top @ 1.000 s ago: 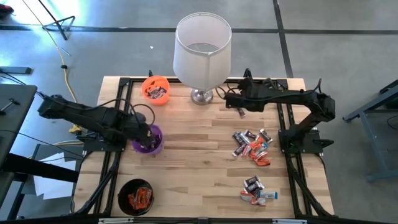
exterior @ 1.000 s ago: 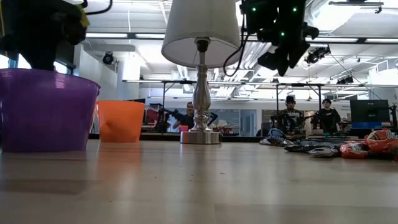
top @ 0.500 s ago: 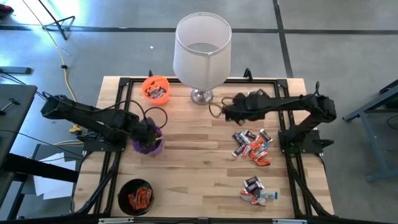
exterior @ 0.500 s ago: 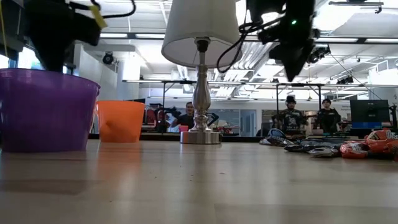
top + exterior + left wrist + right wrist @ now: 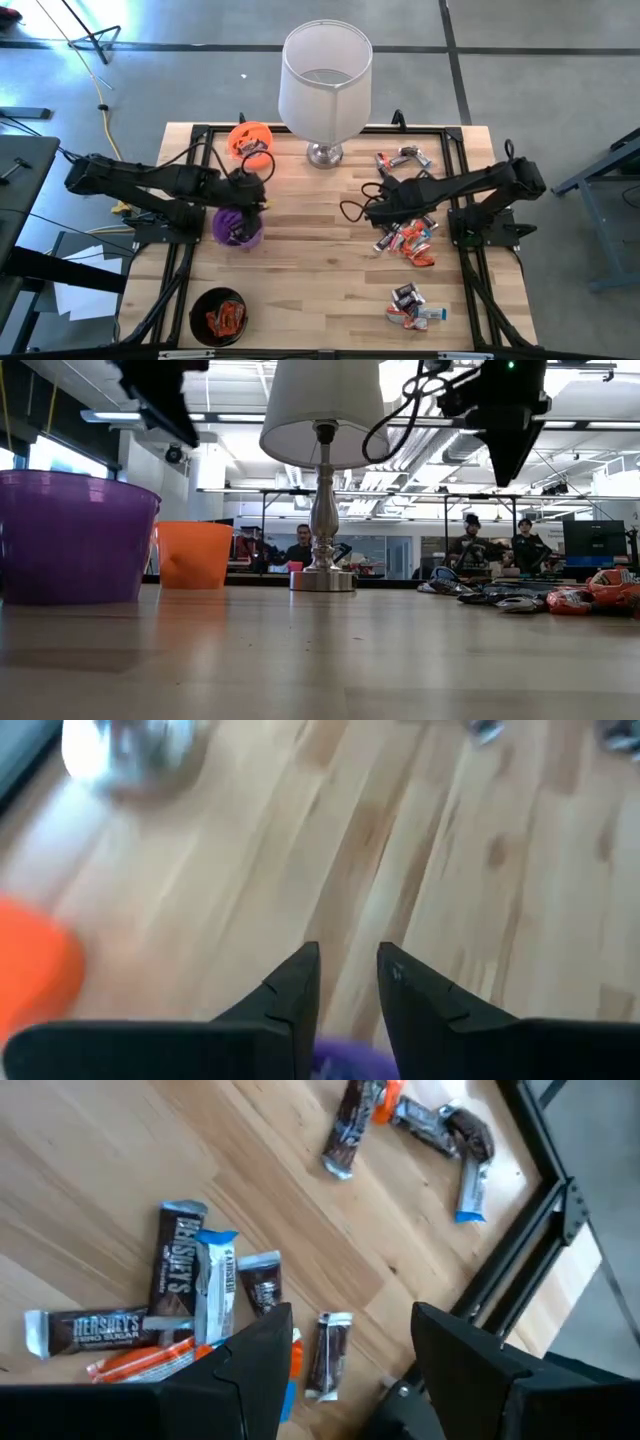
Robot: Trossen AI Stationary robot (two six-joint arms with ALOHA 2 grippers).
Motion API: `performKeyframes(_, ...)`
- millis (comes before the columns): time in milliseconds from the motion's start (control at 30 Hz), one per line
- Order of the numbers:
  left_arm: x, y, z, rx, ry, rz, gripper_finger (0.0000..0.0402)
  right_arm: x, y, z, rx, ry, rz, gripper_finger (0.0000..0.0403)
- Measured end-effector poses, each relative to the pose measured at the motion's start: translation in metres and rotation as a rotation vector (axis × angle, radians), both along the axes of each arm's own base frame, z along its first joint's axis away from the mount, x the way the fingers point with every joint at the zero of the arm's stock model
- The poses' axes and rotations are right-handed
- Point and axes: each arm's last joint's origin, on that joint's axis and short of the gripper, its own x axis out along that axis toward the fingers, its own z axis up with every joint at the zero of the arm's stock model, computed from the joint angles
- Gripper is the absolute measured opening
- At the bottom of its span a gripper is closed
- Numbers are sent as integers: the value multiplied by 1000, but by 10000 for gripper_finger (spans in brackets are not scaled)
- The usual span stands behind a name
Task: Sort candy
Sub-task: Put the brown chocolate into the purple bucket
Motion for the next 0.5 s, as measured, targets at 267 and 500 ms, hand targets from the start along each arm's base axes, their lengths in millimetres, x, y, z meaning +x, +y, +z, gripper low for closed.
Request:
performKeyframes(267,15,0,7,144,-106,-123,90,-7,-16,-43,148,86,5,201)
performKeyframes(500,16,-1,7,134,-112,-131,90,-17,-39,-64,275,-59,12,201)
